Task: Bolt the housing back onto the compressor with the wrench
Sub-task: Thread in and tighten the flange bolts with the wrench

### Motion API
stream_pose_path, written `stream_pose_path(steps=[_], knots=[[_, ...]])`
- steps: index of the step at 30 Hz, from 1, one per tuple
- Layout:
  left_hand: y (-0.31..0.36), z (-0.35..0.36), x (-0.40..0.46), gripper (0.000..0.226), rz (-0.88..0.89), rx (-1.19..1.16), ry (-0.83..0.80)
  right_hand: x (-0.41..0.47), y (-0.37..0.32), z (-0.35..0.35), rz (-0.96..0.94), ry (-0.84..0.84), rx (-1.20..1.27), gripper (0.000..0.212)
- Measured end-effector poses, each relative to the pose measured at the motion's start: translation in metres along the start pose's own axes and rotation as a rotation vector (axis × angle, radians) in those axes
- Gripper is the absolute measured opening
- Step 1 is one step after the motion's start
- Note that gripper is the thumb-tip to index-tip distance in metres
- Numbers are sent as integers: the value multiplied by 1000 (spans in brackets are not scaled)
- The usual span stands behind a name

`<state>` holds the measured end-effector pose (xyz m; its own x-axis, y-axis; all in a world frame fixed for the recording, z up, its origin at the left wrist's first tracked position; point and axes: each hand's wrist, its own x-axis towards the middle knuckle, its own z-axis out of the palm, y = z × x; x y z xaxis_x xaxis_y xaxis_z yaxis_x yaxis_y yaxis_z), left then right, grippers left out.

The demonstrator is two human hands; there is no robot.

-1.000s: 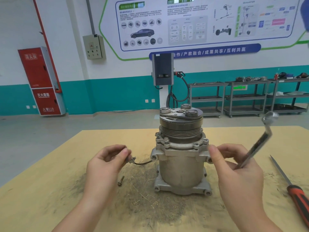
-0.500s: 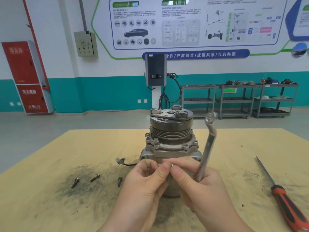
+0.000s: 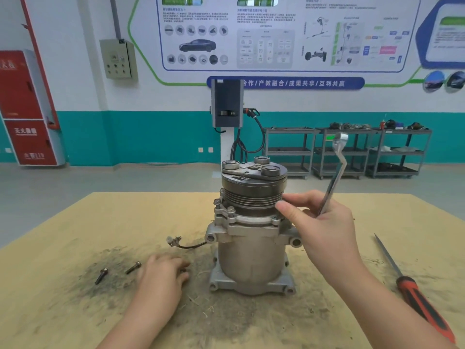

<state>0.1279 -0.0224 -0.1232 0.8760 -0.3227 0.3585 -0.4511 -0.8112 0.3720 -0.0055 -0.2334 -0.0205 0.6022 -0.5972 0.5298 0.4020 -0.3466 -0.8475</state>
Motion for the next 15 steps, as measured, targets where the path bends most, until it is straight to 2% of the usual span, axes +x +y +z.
stream_pose_path(steps=[3, 6, 9, 11, 14, 15], knots=[[1, 5, 0, 25, 42, 42, -2, 2, 0, 0, -6, -35, 52, 10], [1, 1, -1, 25, 2, -21, 9, 5, -2, -3, -51, -89, -46, 11], [10, -14, -3, 15, -81, -287, 152, 10, -3, -8, -134, -174, -112, 10], [17, -23, -6, 17, -116, -494, 225, 14, -2, -12, -253, -233, -204, 9], [35, -37, -16, 13, -145, -830, 228, 17, -1, -15, -412, -312, -370, 7], [40, -41, -19, 12, -138, -922, 230, 18, -1, -15, -447, -324, -422, 17]])
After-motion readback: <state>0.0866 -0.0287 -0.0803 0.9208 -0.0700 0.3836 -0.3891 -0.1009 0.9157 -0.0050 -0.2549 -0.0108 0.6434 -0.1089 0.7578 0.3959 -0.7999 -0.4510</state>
